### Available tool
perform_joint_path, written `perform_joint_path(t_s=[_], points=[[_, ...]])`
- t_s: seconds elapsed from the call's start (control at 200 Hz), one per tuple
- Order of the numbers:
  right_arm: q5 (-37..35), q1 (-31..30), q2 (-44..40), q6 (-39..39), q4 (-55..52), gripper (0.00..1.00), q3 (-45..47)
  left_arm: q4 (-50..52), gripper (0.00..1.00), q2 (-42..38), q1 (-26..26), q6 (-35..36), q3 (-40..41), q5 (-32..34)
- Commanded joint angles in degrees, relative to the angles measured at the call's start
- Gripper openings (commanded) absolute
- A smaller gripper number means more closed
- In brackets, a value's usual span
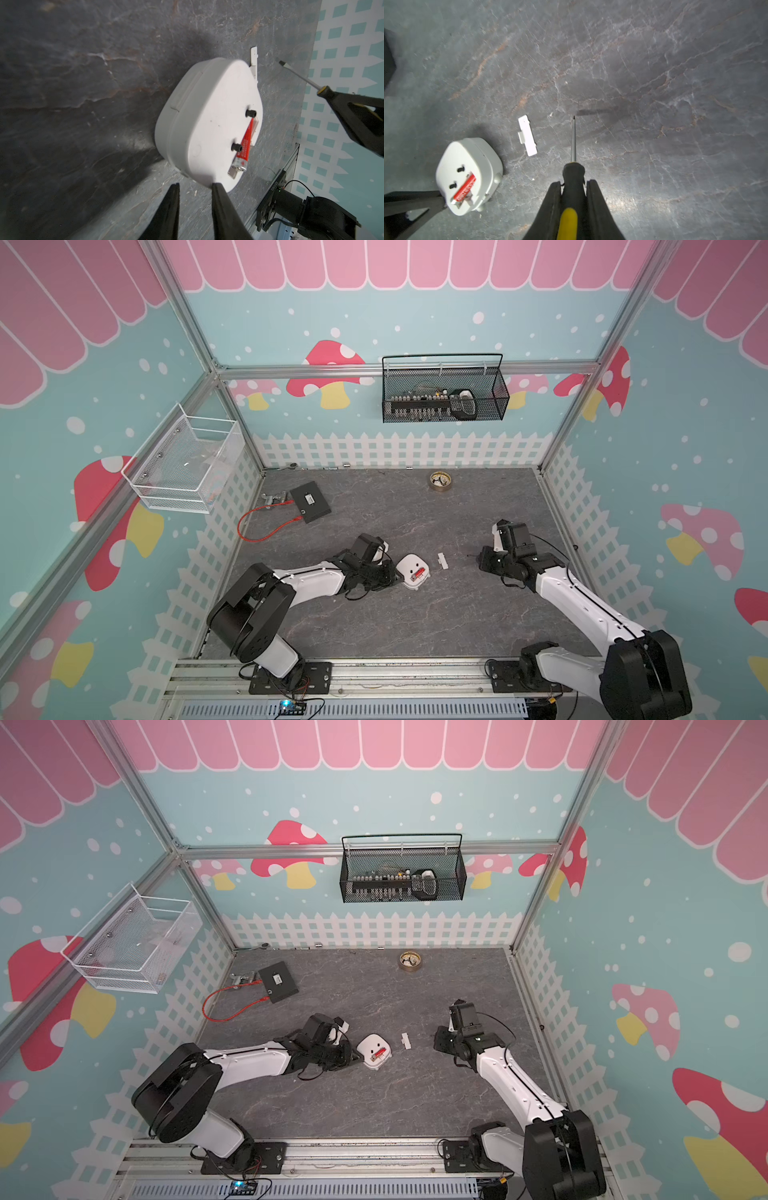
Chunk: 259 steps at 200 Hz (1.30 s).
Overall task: Remove the battery from the alarm
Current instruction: Place the screwdriver at the center of the board, then remove the battery from the alarm.
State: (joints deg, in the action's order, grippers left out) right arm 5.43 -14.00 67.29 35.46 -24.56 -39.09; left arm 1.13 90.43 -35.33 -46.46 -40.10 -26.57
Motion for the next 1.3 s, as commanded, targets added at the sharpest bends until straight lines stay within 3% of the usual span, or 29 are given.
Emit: perform_joint_path(t_s=[0.0,0.215,0.465,0.761,0.846,0.991,1.166,1.291], points=[[-0.91,-0.61,1.87,-3.51,-3.16,0.13,0.34,0.72,0.30,0.53,0.18,1.46,-1.65,0.67],[-1.41,-1.59,5.49,-5.72,-5.06,0.17,1.12,1.09,0.30,0.45,0.23,1.62,-2.00,0.90],[-2.47,-4.73,10.94,-6.16,-6.13,0.33,0.41,1.16,0.30,0.62,0.21,1.75,-2.27,1.00],[-4.99,-4.81,10.62,-6.46,-8.23,0.42,-1.65,1.16,0.31,0.71,0.37,1.72,-2.33,1.01],[-5.43,-4.81,8.86,-6.71,-9.36,0.45,-4.07,1.15,0.31,0.71,0.35,1.77,-2.44,1.00],[-6.29,-4.97,5.38,-8.31,-12.90,0.60,-10.75,1.25,0.32,0.78,0.38,1.97,-2.87,1.17],[-5.79,-7.72,4.24,-12.87,-18.48,0.63,-20.41,2.09,0.34,1.40,0.67,2.68,-4.21,2.17],[-1.45,-15.33,8.99,-17.61,-18.62,0.62,-23.02,2.36,0.34,2.70,0.86,3.11,-5.37,1.85]])
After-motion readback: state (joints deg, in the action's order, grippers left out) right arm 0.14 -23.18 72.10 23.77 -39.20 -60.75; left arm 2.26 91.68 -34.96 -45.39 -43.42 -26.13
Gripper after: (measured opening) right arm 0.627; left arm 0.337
